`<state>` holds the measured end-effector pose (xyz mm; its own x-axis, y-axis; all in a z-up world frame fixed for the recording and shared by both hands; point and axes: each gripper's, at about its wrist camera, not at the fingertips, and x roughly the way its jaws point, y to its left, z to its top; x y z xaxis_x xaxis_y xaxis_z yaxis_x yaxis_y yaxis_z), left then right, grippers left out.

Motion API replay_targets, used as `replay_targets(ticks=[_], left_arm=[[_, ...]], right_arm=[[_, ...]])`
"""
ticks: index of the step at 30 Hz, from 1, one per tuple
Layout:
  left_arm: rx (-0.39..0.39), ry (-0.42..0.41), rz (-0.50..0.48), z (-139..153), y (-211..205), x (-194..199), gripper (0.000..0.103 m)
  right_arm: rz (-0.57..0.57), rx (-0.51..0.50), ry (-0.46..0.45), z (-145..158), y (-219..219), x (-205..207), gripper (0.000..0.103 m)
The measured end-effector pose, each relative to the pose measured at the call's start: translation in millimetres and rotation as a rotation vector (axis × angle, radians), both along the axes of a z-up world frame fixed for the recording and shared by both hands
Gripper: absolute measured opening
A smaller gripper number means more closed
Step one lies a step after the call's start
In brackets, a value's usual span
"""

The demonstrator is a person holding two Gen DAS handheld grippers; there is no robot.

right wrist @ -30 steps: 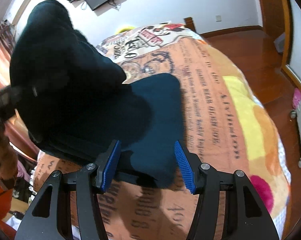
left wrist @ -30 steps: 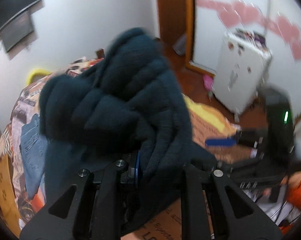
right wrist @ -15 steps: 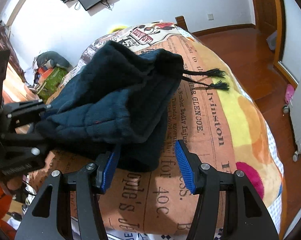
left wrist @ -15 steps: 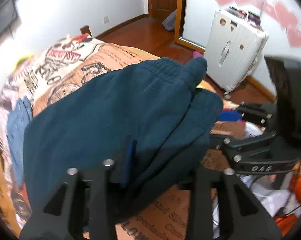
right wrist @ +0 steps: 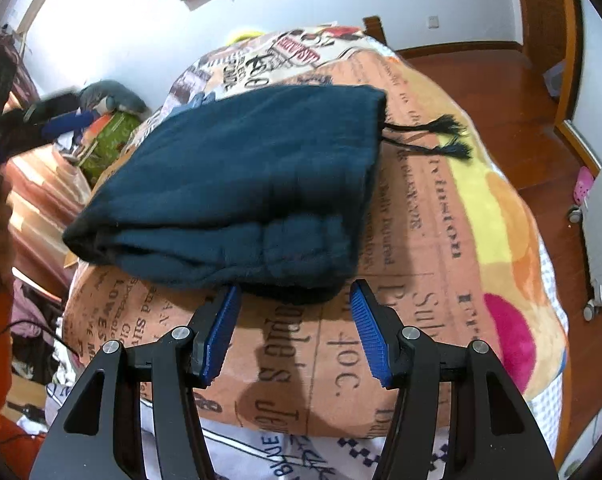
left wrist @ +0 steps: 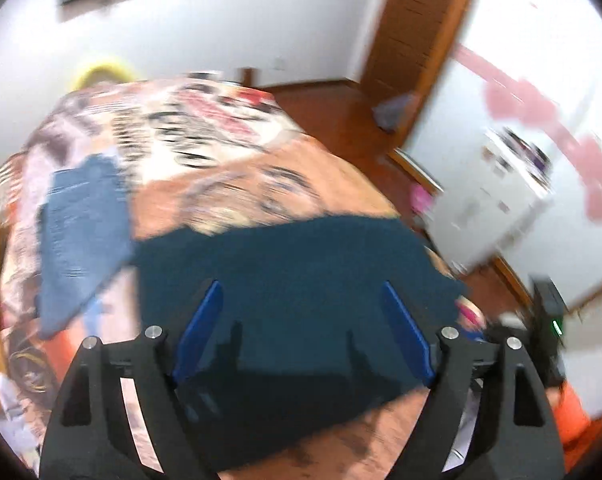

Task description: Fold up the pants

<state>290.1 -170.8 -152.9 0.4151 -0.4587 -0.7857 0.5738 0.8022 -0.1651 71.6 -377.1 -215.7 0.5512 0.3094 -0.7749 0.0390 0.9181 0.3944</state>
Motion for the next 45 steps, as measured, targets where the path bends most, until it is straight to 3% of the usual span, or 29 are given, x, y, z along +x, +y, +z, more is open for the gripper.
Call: replay_targets(ticks=[2,6,11,17,21,25,35,41,45], left_arm=[[0.05,-0.029,0.071,-5,13,33,0.084],[0.182,-0.036,0.136,-35,20,90,0.084],[0.322,0.048,0.173,-91,21,172,0.084],[0.419,0.147,0.147,-150,30,218,0.084],[0.37,0.133,0.098,-154,57,207,0.084],[0.318,0.176,0.072,-152,93,189,0.084],[0.319,0.199,0.155,-139,160,99,0.084],[0.283,0.22,0.167,-131,161,41,0.083],[0.257,0.187,0.183,-120,149,1,0.077]], right_arm=[[0.013,0.009,0.014,-3,5,3,0.053],[0.014,0.005,0.012,-6,11,11,0.064],[-0.014,0.005,0.016,-7,8,20,0.065],[-0.022,-0.02,0.023,-7,4,48,0.065],[-0.016,-0.07,0.009,-6,4,76,0.065],[0.007,-0.093,-0.009,-6,6,104,0.065],[0.1,-0.15,-0.086,1,19,168,0.063],[0.069,-0.176,-0.074,9,0,141,0.064],[0.037,-0.165,-0.074,19,-13,114,0.064]])
